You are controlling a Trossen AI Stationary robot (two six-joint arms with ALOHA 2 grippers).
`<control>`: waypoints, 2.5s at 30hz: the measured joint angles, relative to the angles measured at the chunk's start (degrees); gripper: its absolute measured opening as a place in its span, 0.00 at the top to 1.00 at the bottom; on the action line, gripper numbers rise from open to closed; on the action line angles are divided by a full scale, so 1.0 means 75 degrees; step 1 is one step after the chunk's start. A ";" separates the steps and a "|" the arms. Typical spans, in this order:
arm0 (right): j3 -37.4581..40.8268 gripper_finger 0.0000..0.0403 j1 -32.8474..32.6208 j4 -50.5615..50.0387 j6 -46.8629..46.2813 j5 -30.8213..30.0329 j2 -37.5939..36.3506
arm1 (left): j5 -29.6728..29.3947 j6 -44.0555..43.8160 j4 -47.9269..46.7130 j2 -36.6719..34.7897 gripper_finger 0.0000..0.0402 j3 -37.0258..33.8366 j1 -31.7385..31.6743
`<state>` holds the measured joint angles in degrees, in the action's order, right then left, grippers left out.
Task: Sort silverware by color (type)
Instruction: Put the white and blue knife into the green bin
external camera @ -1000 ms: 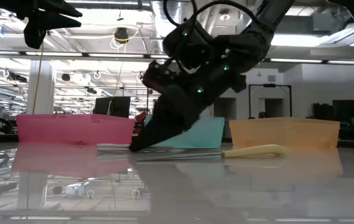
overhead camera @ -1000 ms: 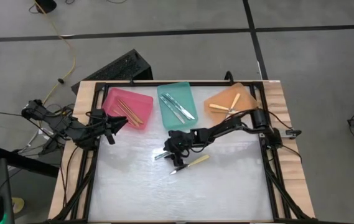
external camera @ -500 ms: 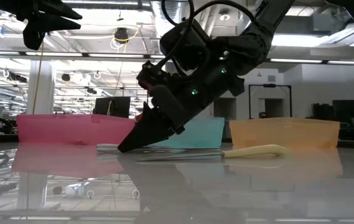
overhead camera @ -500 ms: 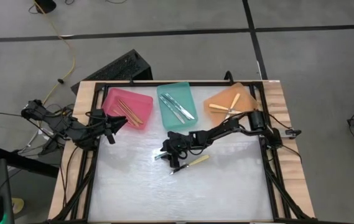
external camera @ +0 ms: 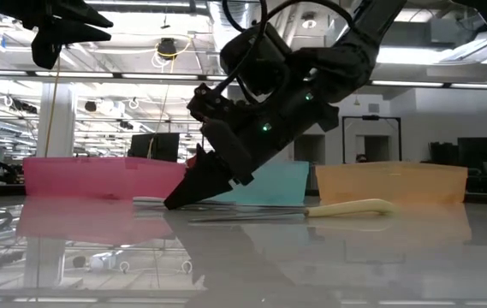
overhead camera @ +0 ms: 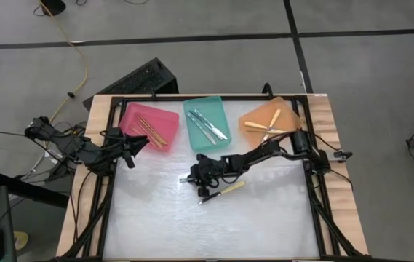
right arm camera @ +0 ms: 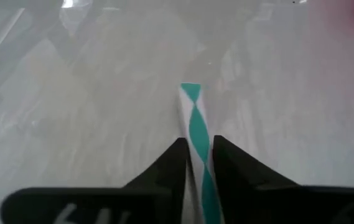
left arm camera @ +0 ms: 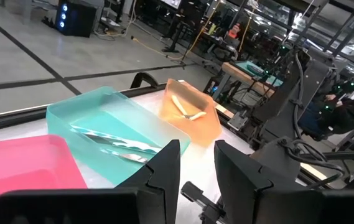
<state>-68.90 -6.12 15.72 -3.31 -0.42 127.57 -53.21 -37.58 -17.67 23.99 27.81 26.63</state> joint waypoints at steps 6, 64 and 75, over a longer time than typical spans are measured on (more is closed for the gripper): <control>0.0002 0.86 -0.0049 0.0071 -0.0906 -0.0095 0.0000 | -0.0012 0.0001 -0.0005 0.0001 0.79 0.0000 0.0000; -0.3231 0.88 0.0427 -0.1451 -0.1775 -0.0342 0.0125 | -0.0160 -0.0120 -0.0202 0.0000 0.79 0.0003 0.0000; -0.3813 0.88 0.0696 -0.1777 -0.1759 -0.0355 0.0114 | -0.0201 -0.0146 -0.0295 0.0000 0.79 0.0003 0.0000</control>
<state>-97.50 -0.90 2.40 -16.50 -3.08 128.42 -54.72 -38.68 -19.88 23.99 27.83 26.63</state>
